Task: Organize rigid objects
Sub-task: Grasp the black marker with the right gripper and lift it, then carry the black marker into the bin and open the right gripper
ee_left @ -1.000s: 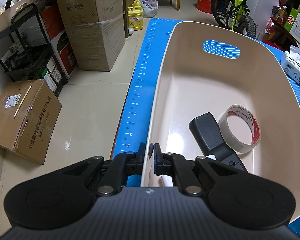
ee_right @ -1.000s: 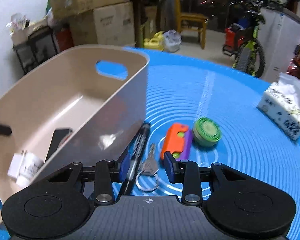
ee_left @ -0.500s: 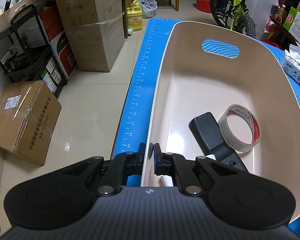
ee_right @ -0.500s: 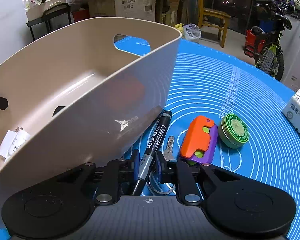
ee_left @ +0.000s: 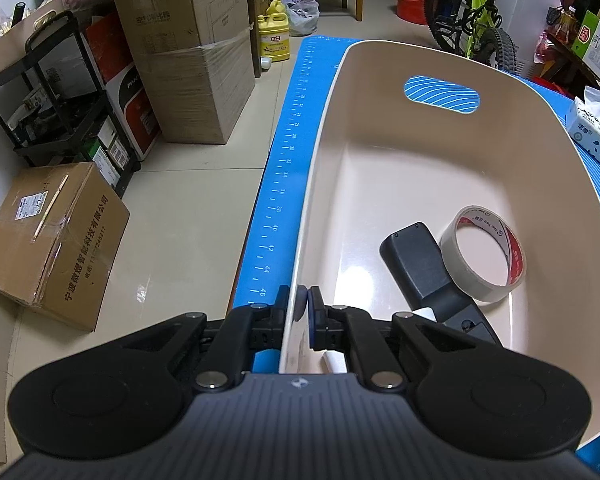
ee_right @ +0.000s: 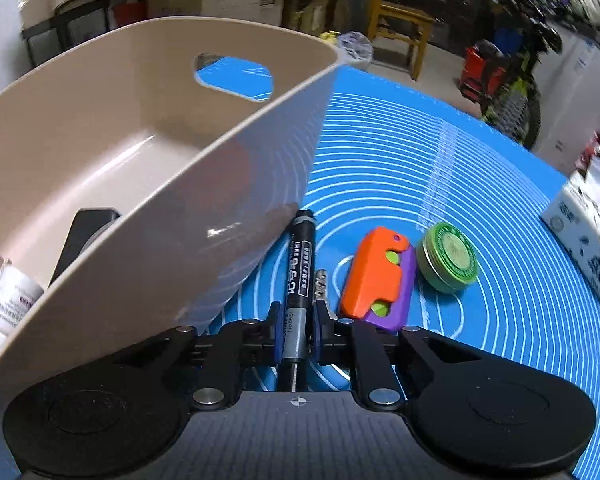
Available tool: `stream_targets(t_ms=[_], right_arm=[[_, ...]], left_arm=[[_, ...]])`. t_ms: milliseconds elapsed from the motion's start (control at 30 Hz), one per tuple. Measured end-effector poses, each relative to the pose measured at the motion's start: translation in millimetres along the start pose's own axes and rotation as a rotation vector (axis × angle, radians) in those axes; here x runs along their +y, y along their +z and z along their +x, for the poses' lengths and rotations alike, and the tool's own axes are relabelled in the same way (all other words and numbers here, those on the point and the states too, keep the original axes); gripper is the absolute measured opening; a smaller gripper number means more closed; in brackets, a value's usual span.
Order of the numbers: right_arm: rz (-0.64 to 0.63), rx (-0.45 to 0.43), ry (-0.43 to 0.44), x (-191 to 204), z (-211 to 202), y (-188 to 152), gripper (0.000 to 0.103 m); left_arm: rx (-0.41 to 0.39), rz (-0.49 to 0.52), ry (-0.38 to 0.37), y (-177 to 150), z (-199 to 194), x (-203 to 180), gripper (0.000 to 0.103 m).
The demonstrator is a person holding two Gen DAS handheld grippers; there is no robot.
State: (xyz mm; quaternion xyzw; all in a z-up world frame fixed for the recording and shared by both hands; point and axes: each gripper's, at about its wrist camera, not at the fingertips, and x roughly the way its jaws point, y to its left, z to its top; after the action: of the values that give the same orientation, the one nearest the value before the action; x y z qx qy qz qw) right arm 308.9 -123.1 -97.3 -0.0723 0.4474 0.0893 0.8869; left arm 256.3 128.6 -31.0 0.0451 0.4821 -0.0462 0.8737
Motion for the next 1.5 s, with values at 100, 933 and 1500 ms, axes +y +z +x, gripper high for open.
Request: stream_targets(t_ms=[100,933,1500], right_arm=[[0.053,-0.027,0.013,-10.9,-12.7,2.2,0.024],[0.009,-0.311,0.179,34.9,-120.6,41.3,0.024],[-0.149,-0.004,0.239,106.0,-49.3,21.0,0.024]], left_arm=[[0.000,-0.001,-0.002,0.0,-0.1,0.7,0.010],[0.000,-0.009,-0.008,-0.8,0.0,2.8,0.010],[-0.003,-0.006,-0.010,-1.2,-0.5,2.8,0.009]])
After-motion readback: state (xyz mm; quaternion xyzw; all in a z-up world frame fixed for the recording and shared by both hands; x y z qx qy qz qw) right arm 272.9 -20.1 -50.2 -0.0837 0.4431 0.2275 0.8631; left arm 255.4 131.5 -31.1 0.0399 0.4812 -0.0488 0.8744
